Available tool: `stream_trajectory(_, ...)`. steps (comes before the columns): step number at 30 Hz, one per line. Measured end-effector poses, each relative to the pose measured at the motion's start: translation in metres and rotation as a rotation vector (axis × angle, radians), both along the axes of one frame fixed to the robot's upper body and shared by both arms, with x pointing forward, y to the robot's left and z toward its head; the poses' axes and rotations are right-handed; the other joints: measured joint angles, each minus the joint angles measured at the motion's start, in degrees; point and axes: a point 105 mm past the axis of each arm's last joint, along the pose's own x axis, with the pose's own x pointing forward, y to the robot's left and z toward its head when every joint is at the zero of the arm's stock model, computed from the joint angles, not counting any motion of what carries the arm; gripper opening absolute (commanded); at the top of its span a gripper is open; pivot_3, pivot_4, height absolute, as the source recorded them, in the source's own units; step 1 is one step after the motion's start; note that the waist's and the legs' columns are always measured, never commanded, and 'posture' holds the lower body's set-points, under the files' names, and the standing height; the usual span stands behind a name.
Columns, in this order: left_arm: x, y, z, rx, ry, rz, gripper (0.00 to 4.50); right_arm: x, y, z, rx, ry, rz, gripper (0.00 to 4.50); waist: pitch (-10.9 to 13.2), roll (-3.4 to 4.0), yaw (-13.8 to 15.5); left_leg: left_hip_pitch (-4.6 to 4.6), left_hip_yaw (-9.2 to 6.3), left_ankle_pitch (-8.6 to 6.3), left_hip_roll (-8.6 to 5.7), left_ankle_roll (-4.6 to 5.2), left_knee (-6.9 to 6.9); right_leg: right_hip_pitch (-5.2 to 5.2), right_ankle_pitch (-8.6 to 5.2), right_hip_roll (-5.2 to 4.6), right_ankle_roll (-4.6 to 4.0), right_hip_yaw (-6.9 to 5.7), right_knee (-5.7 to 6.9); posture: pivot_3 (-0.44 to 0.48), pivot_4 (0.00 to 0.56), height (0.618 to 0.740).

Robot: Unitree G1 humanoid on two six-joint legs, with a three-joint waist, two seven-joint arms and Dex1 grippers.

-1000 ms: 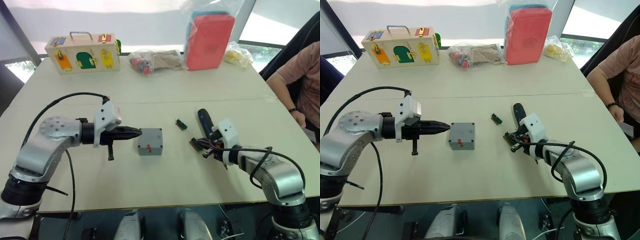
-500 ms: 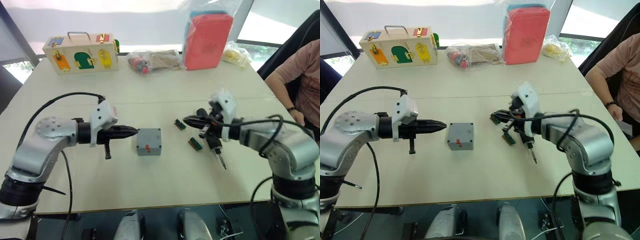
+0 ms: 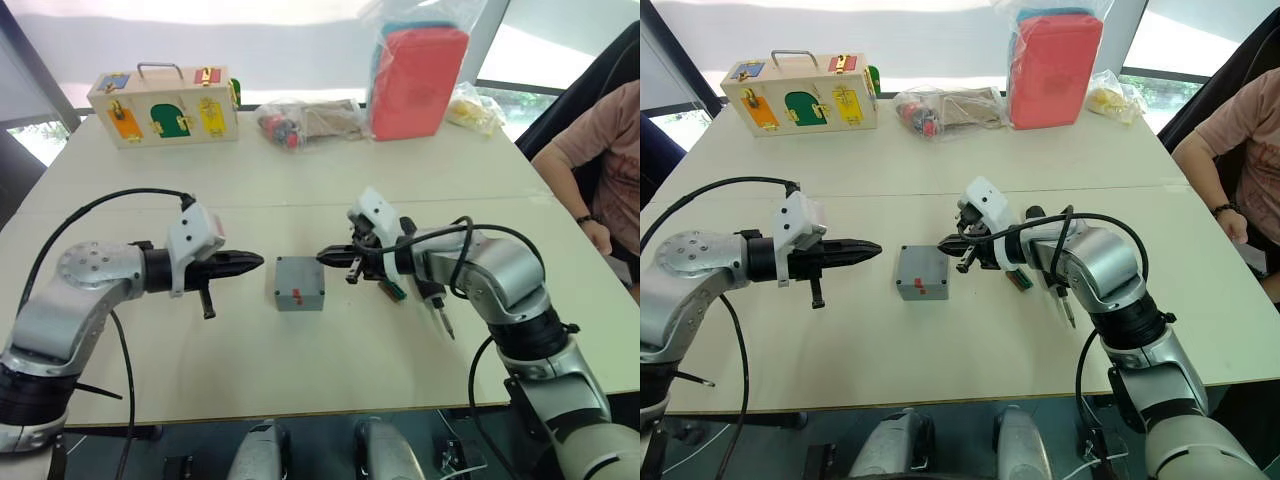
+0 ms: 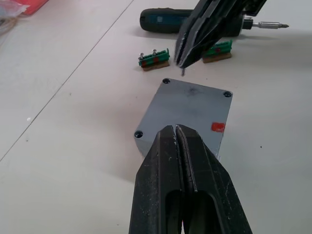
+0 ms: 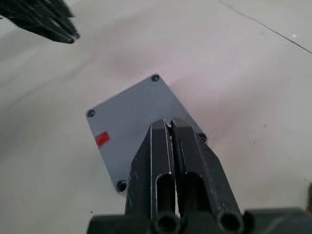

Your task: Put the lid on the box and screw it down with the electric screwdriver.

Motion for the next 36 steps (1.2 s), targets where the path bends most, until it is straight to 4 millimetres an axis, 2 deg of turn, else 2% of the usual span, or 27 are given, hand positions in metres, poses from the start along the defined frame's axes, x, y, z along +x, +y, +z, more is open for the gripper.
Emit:
stream_trajectory(6, -0.002, -0.002, 0.001, -0.008, -0.006, 0.002, 0.00, 0.007, 0.006, 0.000, 0.003, -0.010, 0.010, 0.02, 0.0, 0.00, 0.1, 0.00, 0.01, 0.00, -0.01, 0.00, 0.00, 0.00, 0.00, -0.01, 0.00, 0.00, -0.01, 0.000, 0.150, 0.730)
stream_trajectory(16, -0.002, -0.002, 0.000, -0.011, 0.002, 0.016, 0.00, 0.015, 0.001, -0.009, -0.019, -0.001, -0.008, 0.02, 0.0, 0.01, 0.0, 0.00, 0.02, 0.00, -0.01, 0.00, 0.00, 0.00, 0.00, -0.01, 0.00, 0.00, -0.01, 0.000, 0.150, 0.730)
stream_trajectory(36, -0.001, -0.003, 0.003, -0.010, -0.006, 0.009, 0.00, 0.014, -0.002, -0.009, -0.027, -0.001, 0.006, 0.02, 0.0, 0.01, 0.0, 0.00, 0.02, 0.00, -0.01, -0.01, 0.00, 0.00, 0.00, -0.01, 0.00, 0.00, -0.01, 0.000, 0.150, 0.730)
